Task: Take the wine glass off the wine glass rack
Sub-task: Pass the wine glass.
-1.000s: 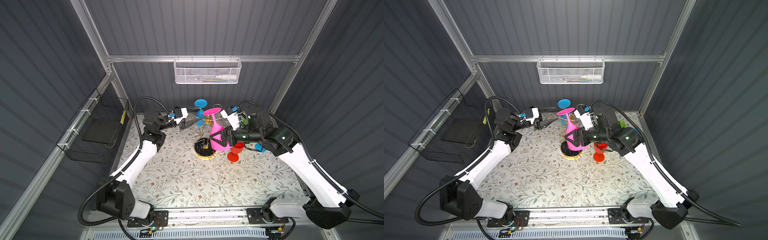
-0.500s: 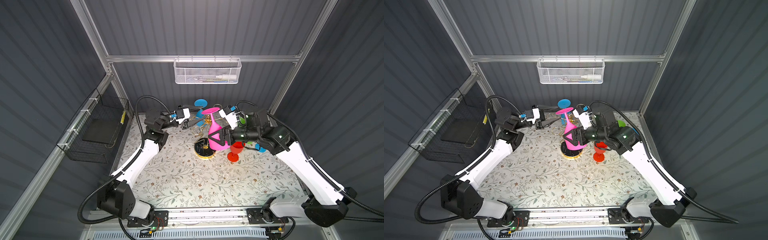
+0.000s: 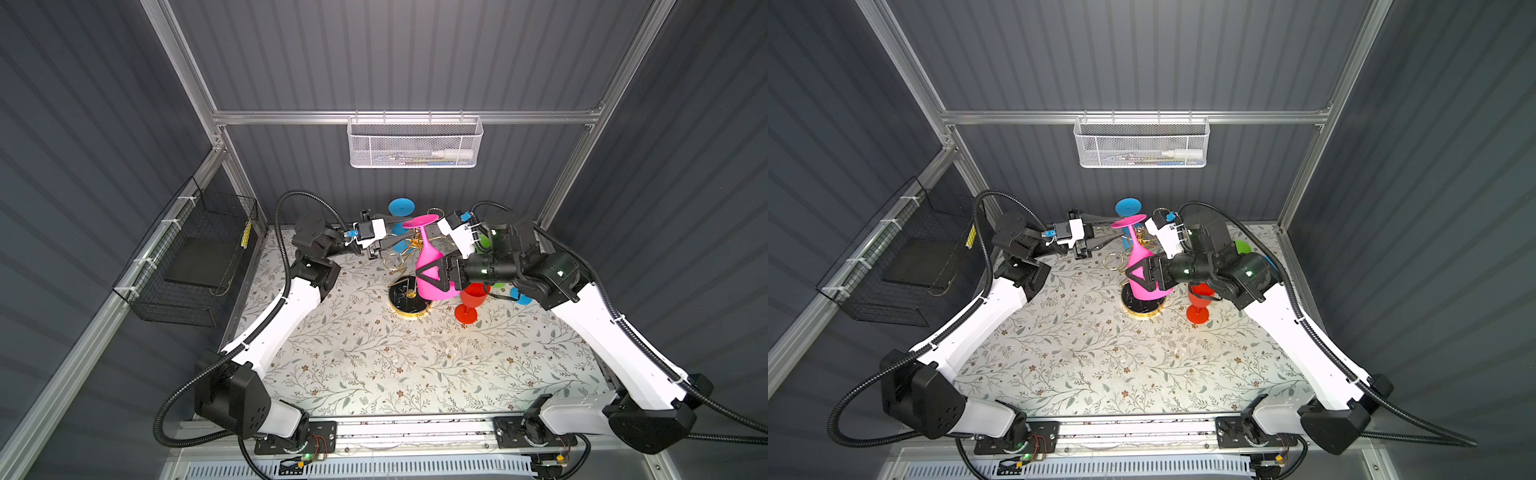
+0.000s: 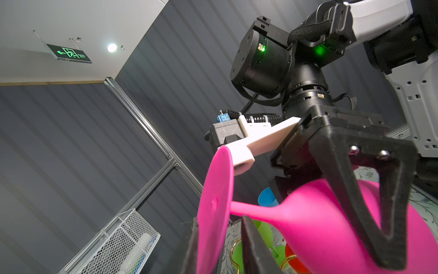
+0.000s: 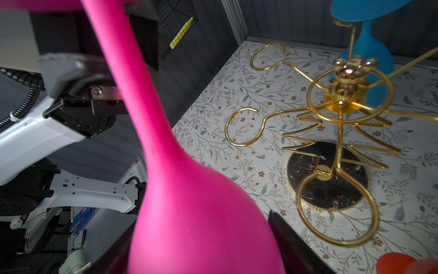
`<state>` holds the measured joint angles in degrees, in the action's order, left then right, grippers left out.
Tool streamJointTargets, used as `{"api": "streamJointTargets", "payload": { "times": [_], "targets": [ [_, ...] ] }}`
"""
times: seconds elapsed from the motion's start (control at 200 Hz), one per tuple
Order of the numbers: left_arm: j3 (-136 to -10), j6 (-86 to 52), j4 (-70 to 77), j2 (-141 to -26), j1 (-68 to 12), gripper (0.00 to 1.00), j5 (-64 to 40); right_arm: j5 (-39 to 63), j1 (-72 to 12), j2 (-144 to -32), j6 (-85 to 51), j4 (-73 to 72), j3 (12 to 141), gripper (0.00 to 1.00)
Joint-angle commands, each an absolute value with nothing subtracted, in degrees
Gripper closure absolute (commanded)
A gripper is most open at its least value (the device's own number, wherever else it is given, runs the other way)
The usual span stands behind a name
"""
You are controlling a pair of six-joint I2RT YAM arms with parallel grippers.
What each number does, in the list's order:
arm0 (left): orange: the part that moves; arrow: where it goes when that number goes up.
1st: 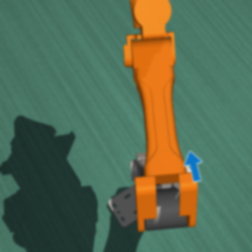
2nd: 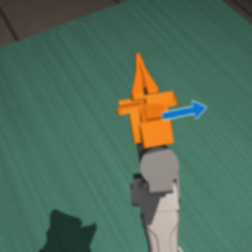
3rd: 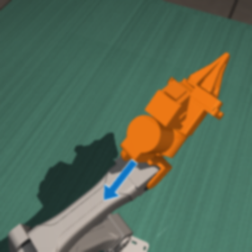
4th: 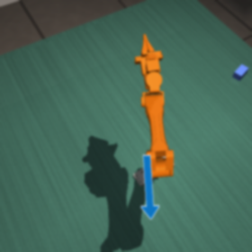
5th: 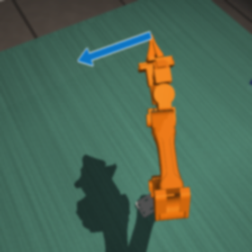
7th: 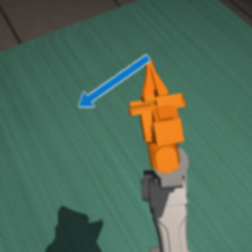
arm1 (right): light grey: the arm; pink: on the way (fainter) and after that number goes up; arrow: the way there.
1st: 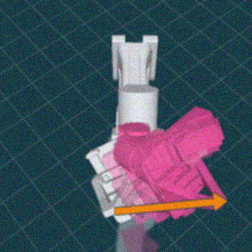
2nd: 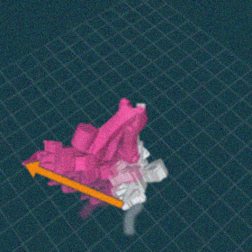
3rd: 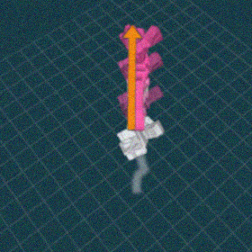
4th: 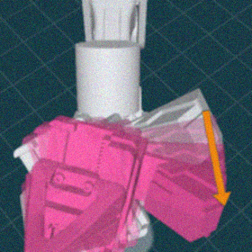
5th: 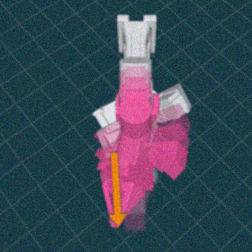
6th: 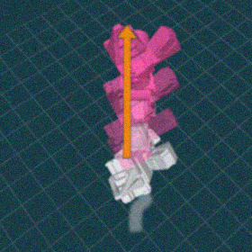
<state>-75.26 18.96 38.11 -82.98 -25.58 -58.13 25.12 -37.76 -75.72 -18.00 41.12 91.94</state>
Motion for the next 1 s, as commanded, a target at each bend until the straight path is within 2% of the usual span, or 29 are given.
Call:
{"api": "streamJointTargets", "payload": {
  "times": [0.0,0.685,0.815,0.995],
  "targets": [
    [-77.4,20.3,37.5,-83.3,-26.1,0.71,-57.9,25.8,-37.6,-75.7,-18.4,40.1,92.2,0.6],
    [-77.0,22.2,36.9,-82.6,-26.5,0.89,-55.8,26.4,-37.6,-75.7,-19.3,39.6,92.4,0.57],
    [-76.6,22.5,36.7,-82.2,-26.5,0.9,-55.2,26.7,-37.6,-75.3,-19.8,38.6,92.4,0.49],
    [-75.8,23.4,36.0,-81.6,-26.5,1.0,-54.4,25.9,-37.3,-74.6,-20.8,35.9,91.8,0.4]
  ]
}}
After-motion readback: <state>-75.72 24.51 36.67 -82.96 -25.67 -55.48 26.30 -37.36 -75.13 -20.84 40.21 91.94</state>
